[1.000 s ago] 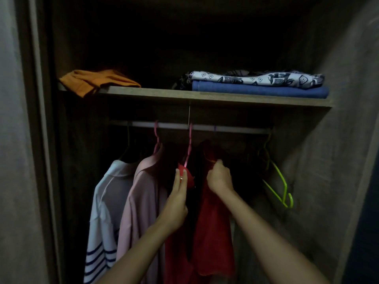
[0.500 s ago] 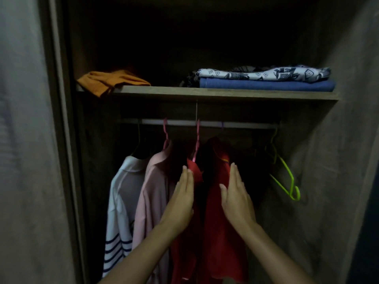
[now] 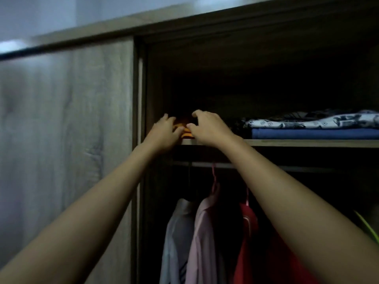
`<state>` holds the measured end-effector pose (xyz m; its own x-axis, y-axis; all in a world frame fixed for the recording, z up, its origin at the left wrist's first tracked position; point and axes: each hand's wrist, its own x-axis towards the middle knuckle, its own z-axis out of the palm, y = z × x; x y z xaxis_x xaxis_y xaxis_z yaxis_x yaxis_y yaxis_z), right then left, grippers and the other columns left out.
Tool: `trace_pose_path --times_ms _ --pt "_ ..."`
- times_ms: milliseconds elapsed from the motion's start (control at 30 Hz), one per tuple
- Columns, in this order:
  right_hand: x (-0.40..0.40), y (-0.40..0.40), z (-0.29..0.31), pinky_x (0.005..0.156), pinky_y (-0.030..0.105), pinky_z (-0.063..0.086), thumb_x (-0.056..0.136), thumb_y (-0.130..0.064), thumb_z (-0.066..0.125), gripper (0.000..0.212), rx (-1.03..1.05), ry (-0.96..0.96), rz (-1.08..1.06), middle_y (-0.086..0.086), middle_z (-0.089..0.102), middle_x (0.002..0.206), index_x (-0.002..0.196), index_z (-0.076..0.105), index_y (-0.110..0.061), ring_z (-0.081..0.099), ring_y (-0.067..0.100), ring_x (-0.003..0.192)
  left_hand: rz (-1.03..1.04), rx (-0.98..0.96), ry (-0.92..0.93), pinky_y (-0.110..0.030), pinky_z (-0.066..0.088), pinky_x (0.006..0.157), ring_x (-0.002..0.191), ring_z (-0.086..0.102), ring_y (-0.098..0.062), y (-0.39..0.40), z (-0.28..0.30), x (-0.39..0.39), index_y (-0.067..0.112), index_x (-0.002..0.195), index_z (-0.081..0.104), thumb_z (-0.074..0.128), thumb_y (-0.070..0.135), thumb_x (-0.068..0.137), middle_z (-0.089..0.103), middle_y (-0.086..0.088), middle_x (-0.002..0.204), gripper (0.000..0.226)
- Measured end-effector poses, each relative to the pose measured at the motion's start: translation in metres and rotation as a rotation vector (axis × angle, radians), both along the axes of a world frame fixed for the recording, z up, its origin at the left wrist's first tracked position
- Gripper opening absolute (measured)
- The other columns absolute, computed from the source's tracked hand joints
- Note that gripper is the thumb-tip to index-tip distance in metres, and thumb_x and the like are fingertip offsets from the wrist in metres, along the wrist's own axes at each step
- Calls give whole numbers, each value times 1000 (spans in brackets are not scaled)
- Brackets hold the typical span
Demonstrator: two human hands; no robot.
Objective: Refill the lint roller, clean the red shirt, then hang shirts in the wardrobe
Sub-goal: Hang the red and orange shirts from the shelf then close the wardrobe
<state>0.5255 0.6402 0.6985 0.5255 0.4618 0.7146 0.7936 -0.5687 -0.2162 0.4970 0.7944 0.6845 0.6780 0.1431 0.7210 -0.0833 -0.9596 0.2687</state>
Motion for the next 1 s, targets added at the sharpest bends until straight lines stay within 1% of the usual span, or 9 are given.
trace_pose_path --times_ms 133,233,333,400,467,600,667,767,1000 --pt "42 36 11 67 31 44 90 -29 58 24 -105 235 -105 7 62 102 109 60 -15 57 18 80 -20 -161 140 -47 45 97 109 57 -35 6 2 9 10 133 44 50 50 88 58 -17 122 60" --pt "40 37 13 97 38 43 94 -21 53 50 -192 320 -30 12 52 132 142 41 -16 54 23 110 -62 -237 201 -49 46 97 106 58 -34 6 8 5 11 129 47 53 56 70 59 -16 119 75" --pt "31 24 17 103 34 34 96 -23 51 64 -211 351 -4 12 39 146 152 22 -20 46 24 121 -110 -266 221 -52 45 98 104 59 -34 5 11 6 12 117 53 59 39 84 61 -17 113 44" --pt "38 22 15 81 32 43 93 -31 56 35 -153 356 7 6 56 113 125 56 -17 55 20 95 -88 -209 204 -56 40 102 105 57 -35 2 12 7 12 107 54 56 31 88 60 -15 110 27" --pt "40 21 9 65 29 38 86 -44 60 22 -87 321 -4 3 51 90 84 56 -22 51 17 78 -53 -131 209 -54 40 102 105 57 -35 -2 13 2 11 102 52 53 29 91 59 -17 110 21" --pt "32 7 4 98 41 40 85 -49 57 48 -132 182 -30 7 35 134 125 52 -24 41 31 119 -129 -53 190 -43 45 98 107 56 -34 -4 10 -27 6 122 48 52 22 94 56 -18 116 33" --pt "16 -5 0 85 33 43 87 -39 59 35 -109 125 85 8 44 132 117 55 -22 49 28 116 -247 -84 166 -41 46 95 110 55 -29 -5 -2 -50 13 130 43 56 22 92 54 -13 122 41" --pt "-15 -24 -24 61 29 36 82 -29 64 19 -96 -58 137 -2 52 90 88 49 -17 52 19 84 -460 -314 188 -31 44 78 102 57 -19 -5 -32 -84 21 121 48 66 31 84 56 -3 117 42" --pt "-84 -42 -111 71 16 30 67 -7 62 36 106 -136 190 -16 42 88 74 34 -29 39 8 90 -726 -1012 -42 -38 58 81 109 60 -18 -26 -92 -106 28 134 22 67 49 69 44 -3 138 82"
